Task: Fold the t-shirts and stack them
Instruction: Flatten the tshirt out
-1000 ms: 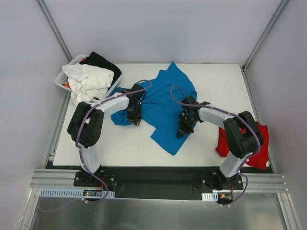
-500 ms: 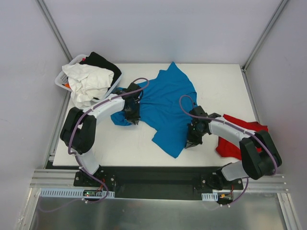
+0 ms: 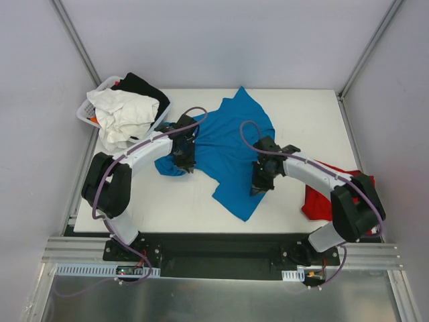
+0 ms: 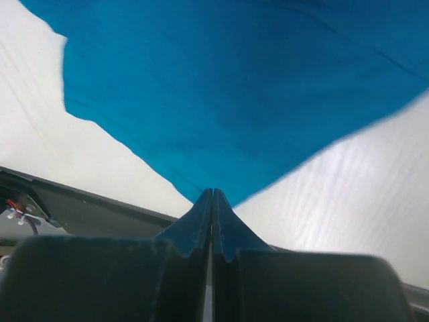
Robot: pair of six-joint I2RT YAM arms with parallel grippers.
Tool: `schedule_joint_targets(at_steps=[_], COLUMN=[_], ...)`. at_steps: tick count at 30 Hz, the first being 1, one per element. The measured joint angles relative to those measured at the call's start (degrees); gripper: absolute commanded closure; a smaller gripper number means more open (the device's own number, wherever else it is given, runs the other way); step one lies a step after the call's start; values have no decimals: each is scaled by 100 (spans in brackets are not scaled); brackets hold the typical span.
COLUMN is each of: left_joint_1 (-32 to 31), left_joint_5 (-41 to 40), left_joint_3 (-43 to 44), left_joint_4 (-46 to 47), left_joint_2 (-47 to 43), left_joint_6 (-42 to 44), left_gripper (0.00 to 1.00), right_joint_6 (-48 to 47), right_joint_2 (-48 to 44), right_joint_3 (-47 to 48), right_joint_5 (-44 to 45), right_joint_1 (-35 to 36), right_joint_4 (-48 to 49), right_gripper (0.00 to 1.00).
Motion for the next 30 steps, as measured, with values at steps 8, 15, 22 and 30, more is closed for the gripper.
schedule_joint_targets(at_steps=[8, 15, 22, 30], left_joint_1=[-109, -111, -114, -114], left_joint_5=[-275, -485, -481, -455], left_joint_3=[35, -201, -223, -221], left_joint_4=[44, 74, 83, 85], left_joint_2=[-138, -503, -682, -669], left_joint_6=[-26, -24, 7, 52], left_gripper=[84, 84, 83, 84], right_joint_6=[-92, 35, 446, 874], right_joint_2=[1268, 1473, 1209, 374], right_joint_3=[973, 612, 144, -798], right_joint_5=[901, 1292, 1274, 1327], right_joint_1=[1196, 1510, 1493, 1484], right_joint_4=[470, 1202, 1921, 2159], right_gripper=[99, 99, 99, 99])
